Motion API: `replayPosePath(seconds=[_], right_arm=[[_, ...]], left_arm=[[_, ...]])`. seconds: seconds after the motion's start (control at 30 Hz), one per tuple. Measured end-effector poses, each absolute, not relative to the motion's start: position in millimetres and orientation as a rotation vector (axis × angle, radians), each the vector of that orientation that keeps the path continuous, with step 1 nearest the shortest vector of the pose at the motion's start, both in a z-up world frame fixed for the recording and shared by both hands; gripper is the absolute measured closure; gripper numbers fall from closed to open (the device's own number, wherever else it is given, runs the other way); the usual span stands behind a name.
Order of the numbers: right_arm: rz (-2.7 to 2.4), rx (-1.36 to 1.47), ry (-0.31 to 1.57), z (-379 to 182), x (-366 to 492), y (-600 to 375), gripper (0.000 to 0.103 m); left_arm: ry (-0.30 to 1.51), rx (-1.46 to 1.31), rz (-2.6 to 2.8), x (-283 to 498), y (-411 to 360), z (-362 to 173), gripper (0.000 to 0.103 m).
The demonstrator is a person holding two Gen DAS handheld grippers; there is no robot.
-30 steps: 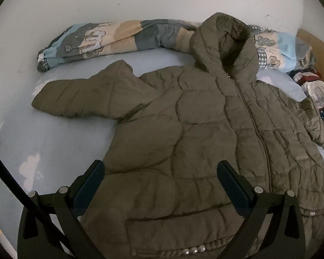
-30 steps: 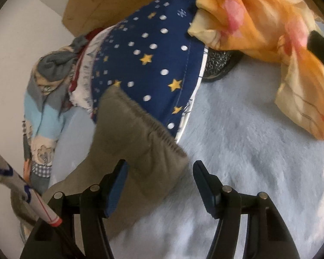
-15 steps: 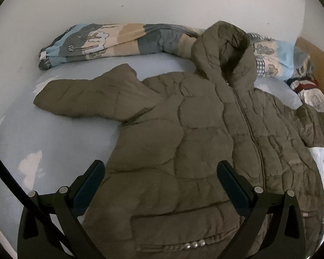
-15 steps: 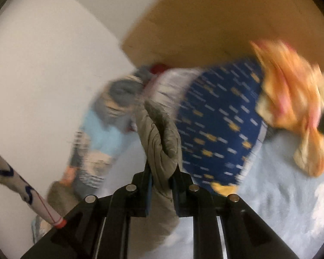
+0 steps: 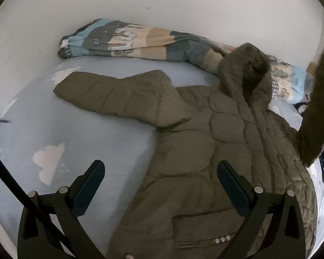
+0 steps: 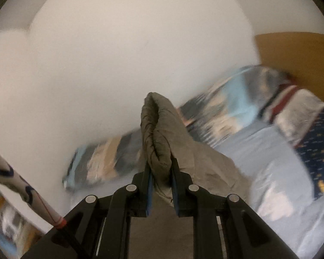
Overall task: Fold large clothes
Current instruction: 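Fold the held sleeve across the jacket body and open the right gripper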
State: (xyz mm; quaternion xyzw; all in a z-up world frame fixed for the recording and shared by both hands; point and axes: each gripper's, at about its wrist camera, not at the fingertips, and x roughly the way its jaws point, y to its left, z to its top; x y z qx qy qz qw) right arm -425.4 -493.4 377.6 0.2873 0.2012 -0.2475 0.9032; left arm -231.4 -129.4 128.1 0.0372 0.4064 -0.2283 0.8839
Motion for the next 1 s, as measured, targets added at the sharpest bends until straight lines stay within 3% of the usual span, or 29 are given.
replayPosePath(seconds=[0.17,0.4,0.47,0.5,0.6,0.83,1.0], right_arm=[[-0.418,0.562,0.617,285,-329,-423,0.087],[-0.374,0.538,0.824,158,-260,-372,0.087],[-0.357,0.554,0.862,137,-247,-366,0.081],[-0.332,0.582,0.882,130,-243,-362,0.070],[-0.234,0.605,0.904,127,-243,-362,0.052],[-0.287,0.627,0.729,176,-311,-427,0.040],[-0.661,0.499,0.870,144,-357,-516,0.040]], left_arm=[[0.864,0.069,-0.458,-226,-120,126,0.000],[0.888,0.050,-0.454,-221,-123,124,0.000],[0.896,0.048,-0.454,-218,-127,122,0.000],[0.900,0.049,-0.453,-216,-129,121,0.000],[0.909,0.042,-0.453,-210,-137,119,0.000],[0.869,0.108,-0.465,-208,-179,111,0.000],[0.892,0.191,-0.491,-212,-215,98,0.000]])
